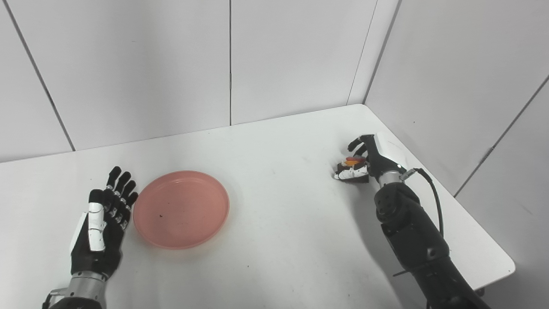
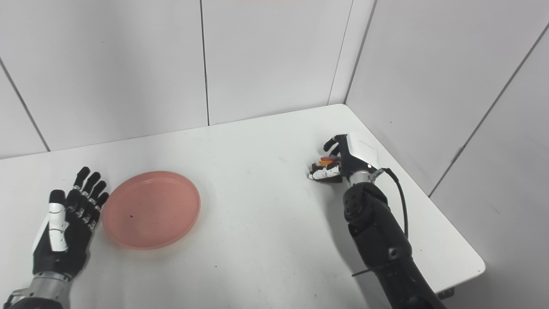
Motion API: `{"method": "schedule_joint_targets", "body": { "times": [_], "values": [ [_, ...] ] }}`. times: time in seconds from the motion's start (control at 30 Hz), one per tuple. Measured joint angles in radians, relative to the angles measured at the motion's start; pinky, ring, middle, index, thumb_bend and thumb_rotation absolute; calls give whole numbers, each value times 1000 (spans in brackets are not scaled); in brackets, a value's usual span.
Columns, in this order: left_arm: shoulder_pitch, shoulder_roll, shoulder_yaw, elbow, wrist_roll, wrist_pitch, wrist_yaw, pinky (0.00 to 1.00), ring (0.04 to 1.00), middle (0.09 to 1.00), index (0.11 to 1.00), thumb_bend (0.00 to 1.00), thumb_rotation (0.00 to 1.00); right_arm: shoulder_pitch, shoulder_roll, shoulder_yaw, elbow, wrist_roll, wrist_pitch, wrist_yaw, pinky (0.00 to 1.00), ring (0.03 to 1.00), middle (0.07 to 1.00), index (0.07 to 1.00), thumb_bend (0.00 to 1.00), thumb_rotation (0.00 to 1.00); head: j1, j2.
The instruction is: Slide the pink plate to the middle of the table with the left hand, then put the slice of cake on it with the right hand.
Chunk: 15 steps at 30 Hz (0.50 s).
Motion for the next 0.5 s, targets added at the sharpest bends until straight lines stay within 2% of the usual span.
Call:
{"method": "schedule_joint_targets", "body": {
  "times": [0.13, 0.23, 0.3, 0.4, 0.5],
  "values": [
    [1, -1, 0, -5, 2, 0, 0, 1000, 1000, 1000, 1000, 726, 1000, 0, 22, -22, 5, 30, -5, -76, 134, 422, 484, 476, 518, 0, 6, -2],
    [1, -3, -1, -5, 15, 0, 1, 1000, 1000, 1000, 1000, 728, 1000, 0, 36, -33, -11, 54, -22, -117, 125, 375, 436, 498, 511, 0, 17, -2],
    [1, -4, -3, -5, 21, 0, 2, 1000, 1000, 1000, 1000, 728, 1000, 2, 44, -37, -47, 63, -29, -136, 137, 367, 439, 502, 509, 0, 21, -3],
    [1, -8, -5, -7, 27, 1, 5, 1000, 1000, 1000, 1000, 721, 1000, 2, 47, -46, -89, 74, -56, -156, 209, 397, 471, 497, 511, 0, 32, -5],
    [3, -13, -8, -13, 38, 5, 14, 1000, 1000, 1000, 1000, 718, 1000, 4, 54, -49, -153, 93, -65, -156, 196, 392, 458, 504, 510, 0, 77, -5]
  ]
}}
